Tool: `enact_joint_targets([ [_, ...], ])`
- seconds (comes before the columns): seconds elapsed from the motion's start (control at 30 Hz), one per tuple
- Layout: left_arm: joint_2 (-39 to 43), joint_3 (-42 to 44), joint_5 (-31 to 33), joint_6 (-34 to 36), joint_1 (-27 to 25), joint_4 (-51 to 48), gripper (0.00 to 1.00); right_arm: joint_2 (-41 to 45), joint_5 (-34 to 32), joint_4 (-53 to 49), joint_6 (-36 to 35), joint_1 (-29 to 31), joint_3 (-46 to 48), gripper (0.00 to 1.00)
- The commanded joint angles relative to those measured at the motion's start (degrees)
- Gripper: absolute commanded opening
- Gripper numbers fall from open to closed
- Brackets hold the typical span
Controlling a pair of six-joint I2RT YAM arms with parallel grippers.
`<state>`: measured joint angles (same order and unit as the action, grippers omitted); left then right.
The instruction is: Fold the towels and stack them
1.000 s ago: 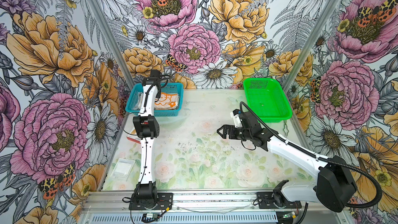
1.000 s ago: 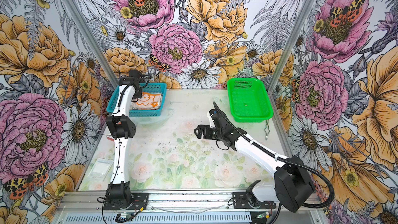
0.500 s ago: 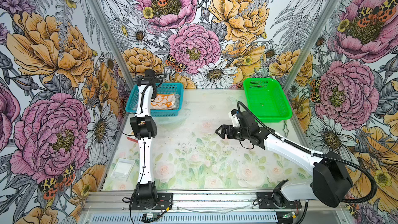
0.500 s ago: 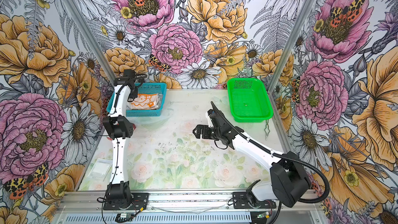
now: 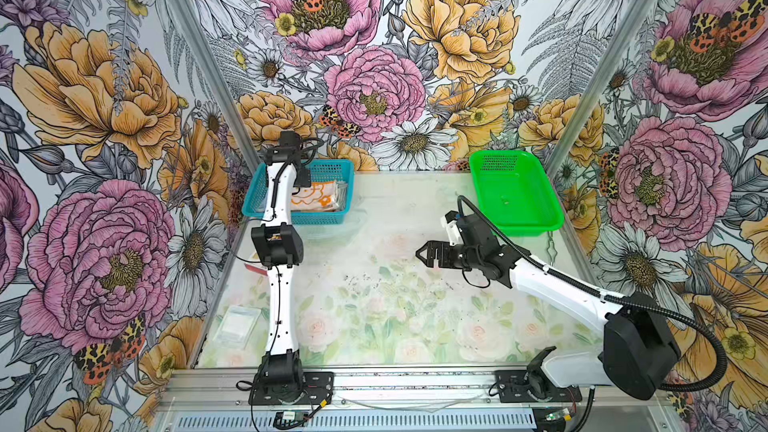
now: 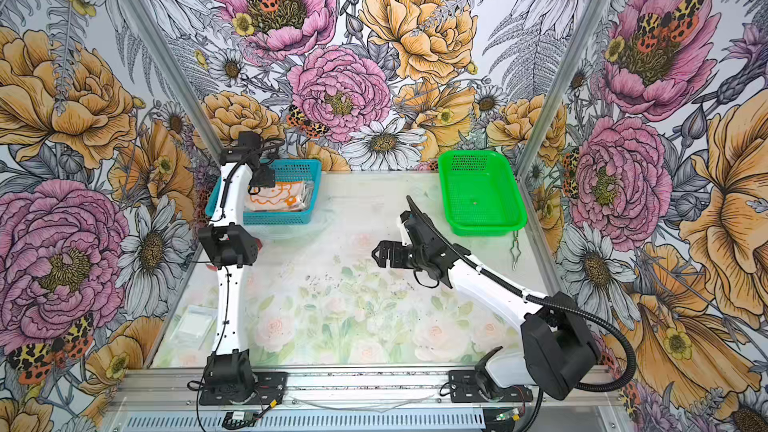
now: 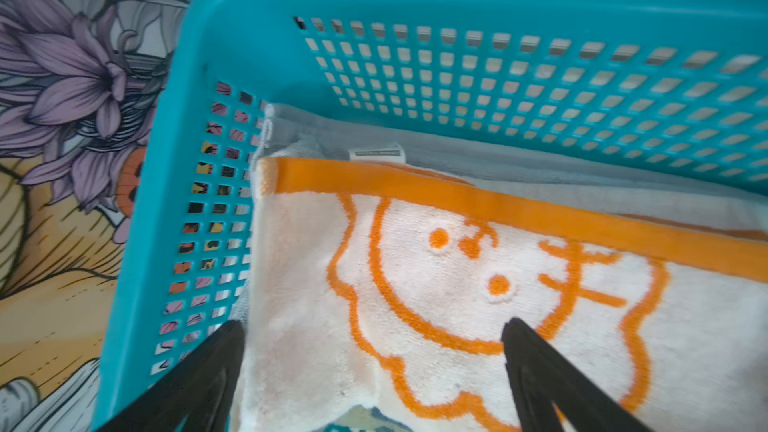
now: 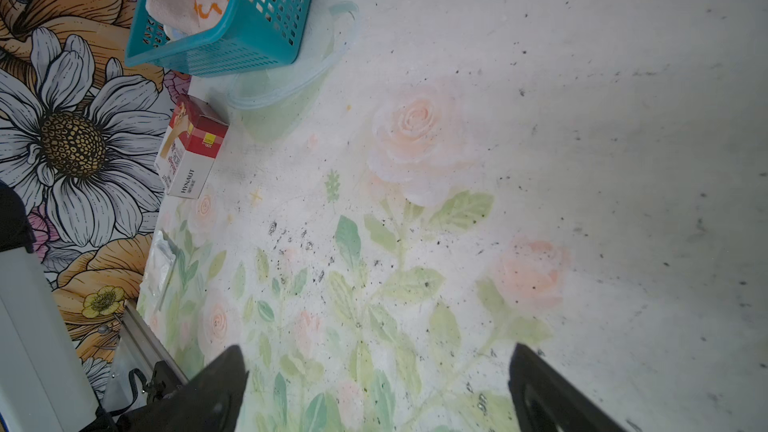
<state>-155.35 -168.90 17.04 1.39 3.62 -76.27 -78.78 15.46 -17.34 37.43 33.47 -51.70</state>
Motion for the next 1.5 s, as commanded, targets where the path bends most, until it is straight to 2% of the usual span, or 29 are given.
enact_joint_targets([
  [0.0,3.12,-0.32,-9.23,-1.65,-2.45,0.94,0.98,-0.09,0.9,0.14,-1.86,0.45,-1.68,0.99],
  [0.17,6.34,0.65,-13.75,-1.15,-7.3,0.99,0.98,4.55,-0.95,0.12,-3.42,-1.04,-0.75,0.99],
  [0.37,15.07,3.34,-16.32,-1.21,-14.62,0.22,0.98,12.84,-0.61,-0.01,-4.83,-9.54,4.27,1.0],
  [0.57,32.09,12.32,-11.09,0.65,-20.77,-0.41,0.98,19.84,-4.55,-1.27,-8.94,-16.82,8.31,1.0],
  [0.73,47.2,16.2,-7.6,2.79,-26.79,-0.11,0.98,21.99,-4.92,-1.21,-12.49,-22.86,7.67,1.0],
  [0.8,54.6,22.06,-5.75,2.97,-28.31,0.04,0.98,22.16,-5.36,-1.28,-13.59,-24.98,6.61,1.0],
  [0.87,60.85,32.89,-4.06,1.87,-28.2,2.07,0.98,22.26,-6.44,-1.38,-14.73,-26.76,5.71,0.99],
  [0.93,70.01,51.44,-1.34,0.55,-27.77,10.87,0.98,22.35,-8.16,-1.47,-15.81,-28.25,5.46,0.99],
  [1.0,82.39,74.28,-5.72,-2.4,-24.27,25.64,0.98,22.52,-9.66,-1.47,-16.83,-29.63,5.92,0.99],
  [1.07,92.41,91.89,-11.94,-7.19,-18.97,38.05,0.98,22.98,-10.56,-1.47,-17.57,-31.12,7.2,1.0],
  [1.13,100.84,106.03,-14.02,-10.26,-14.6,47.74,0.98,23.96,-10.98,-1.38,-18.91,-32.35,8.89,0.99],
  [1.2,105.62,117.03,-13.36,-12.28,-10.91,52.94,0.98,26.18,-12.52,-1.33,-21.64,-32.51,11.24,0.99],
  [1.27,108.42,126.29,-7.14,-13.32,-10.48,57.57,0.98,29.48,-16.13,-1.29,-23.14,-32.57,13.88,0.99],
  [1.33,112.44,136.97,1.21,-15.55,-11.53,67.32,0.98,33.07,-20.19,-0.34,-25.47,-32.59,17.11,1.0],
  [1.37,114.5,142.75,2.0,-15.33,-11.97,75.33,0.98,35.01,-22.89,0.78,-26.54,-32.68,19.12,0.99],
  [1.4,115.17,148.59,5.85,-14.14,-12.94,85.34,0.98,36.58,-24.88,2.73,-28.29,-32.83,21.33,1.0],
  [1.43,114.15,152.97,11.26,-12.49,-13.71,93.54,0.98,37.58,-25.92,5.18,-29.57,-33.04,23.44,0.99],
  [1.47,111.57,156.27,13.97,-9.39,-13.22,100.98,0.98,38.56,-26.65,8.65,-30.43,-33.4,26.11,1.0],
])
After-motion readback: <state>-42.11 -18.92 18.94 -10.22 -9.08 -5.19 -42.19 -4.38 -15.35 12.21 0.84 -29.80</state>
